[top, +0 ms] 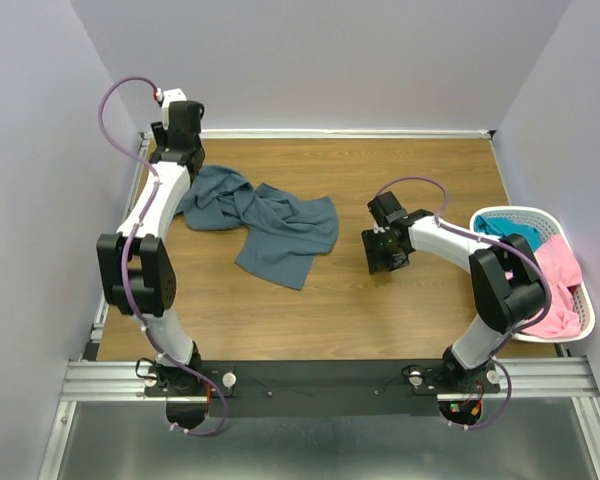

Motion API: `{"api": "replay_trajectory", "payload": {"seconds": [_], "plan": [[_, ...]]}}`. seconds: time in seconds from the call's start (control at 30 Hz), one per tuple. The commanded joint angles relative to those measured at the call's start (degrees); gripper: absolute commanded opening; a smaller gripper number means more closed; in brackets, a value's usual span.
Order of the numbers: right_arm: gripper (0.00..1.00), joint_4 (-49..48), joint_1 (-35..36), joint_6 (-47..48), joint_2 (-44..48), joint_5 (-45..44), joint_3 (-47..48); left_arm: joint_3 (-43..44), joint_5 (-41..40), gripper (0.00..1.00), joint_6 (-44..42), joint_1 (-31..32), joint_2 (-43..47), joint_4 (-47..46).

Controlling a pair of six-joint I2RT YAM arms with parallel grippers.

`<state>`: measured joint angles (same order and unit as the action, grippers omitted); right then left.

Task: Fold and stack the t-shirts
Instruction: Flatten the tshirt out

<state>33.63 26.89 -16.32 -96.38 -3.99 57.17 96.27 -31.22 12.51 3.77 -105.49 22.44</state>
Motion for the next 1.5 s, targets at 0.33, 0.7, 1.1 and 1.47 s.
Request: {"api": "replay_trajectory", "payload": {"seconds": [0.33, 0.7, 1.1, 1.47], "plan": [[0.58, -7.78, 17.04, 4.45, -10.2, 7.86, 17.52, -41.41, 20.6, 0.59, 10.95, 3.52, 34.64, -12.15], [0.4, -7.79, 22.41, 5.42, -25.34, 6.45, 30.9, -53.55, 19.62, 0.6, 16.75, 3.0, 43.7, -14.96], [0.37, -1.28, 19.96, 2.96, -16.75, -2.08, 12.9, -58.47, 22.43, 0.61, 23.87, 2.82, 45.64, -17.95], [0.37, 0.83, 17.14, 1.29, -3.2, -1.72, -0.39, -61.47, 26.56, 0.62, 29.14, 2.91, 38.62, -26.47]]}}
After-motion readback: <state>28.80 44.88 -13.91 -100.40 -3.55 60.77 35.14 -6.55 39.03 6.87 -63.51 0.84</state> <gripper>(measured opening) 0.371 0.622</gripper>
